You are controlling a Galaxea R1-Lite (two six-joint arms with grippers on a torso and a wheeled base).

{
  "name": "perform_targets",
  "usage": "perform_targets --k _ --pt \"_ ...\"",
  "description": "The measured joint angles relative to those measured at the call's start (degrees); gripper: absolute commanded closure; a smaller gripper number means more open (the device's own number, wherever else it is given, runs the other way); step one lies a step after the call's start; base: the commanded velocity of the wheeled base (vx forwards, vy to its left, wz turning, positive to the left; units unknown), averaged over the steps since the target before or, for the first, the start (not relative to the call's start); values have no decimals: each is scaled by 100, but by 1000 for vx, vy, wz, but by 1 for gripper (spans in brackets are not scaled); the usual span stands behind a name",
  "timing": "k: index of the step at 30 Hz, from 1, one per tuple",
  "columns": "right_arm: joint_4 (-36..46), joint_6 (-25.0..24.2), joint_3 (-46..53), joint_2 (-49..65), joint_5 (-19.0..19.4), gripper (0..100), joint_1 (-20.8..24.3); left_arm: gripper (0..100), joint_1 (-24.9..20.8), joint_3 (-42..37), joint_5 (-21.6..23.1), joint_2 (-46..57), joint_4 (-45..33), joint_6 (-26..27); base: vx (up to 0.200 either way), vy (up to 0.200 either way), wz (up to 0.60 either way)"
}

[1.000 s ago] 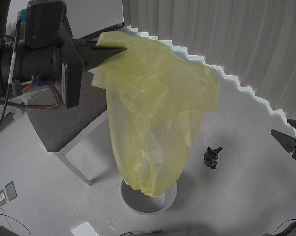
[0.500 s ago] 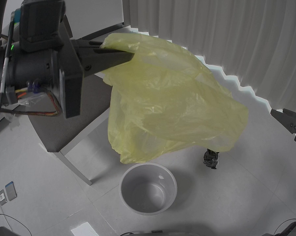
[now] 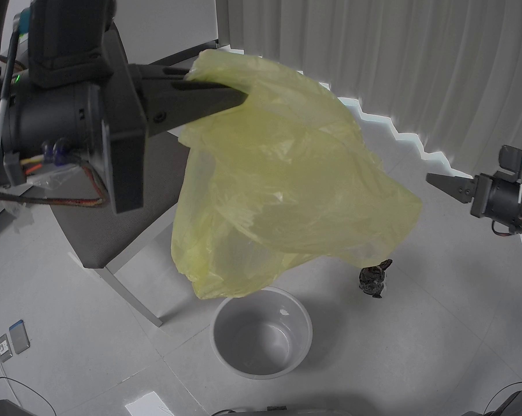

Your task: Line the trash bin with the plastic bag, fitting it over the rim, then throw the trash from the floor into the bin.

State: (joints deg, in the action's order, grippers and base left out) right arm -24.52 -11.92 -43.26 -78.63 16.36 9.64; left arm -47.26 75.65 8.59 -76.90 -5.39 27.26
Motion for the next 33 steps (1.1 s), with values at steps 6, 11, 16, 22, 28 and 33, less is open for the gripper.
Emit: perform_targets --k 6,11,16,22,28,33 --pt "-321 10 -688 -1070 66 0 22 100 -17 -5 49 11 13 -2 0 0 0" --pt "-395 -11 -1167 -1707 521 0 63 100 -26 -27 93 11 20 0 0 0 0" --pt "-321 5 -1119 -1921 619 0 102 100 -28 -49 101 11 22 22 0 0 0" --pt "-17 24 -817 -1836 619 0 50 100 16 -63 93 11 27 57 0 0 0" --pt "227 82 -458 -1352 619 0 -39 100 176 -85 93 0 189 60 0 0 0" --pt "284 104 93 -750 619 0 74 100 267 -93 87 -24 277 62 0 0 0"
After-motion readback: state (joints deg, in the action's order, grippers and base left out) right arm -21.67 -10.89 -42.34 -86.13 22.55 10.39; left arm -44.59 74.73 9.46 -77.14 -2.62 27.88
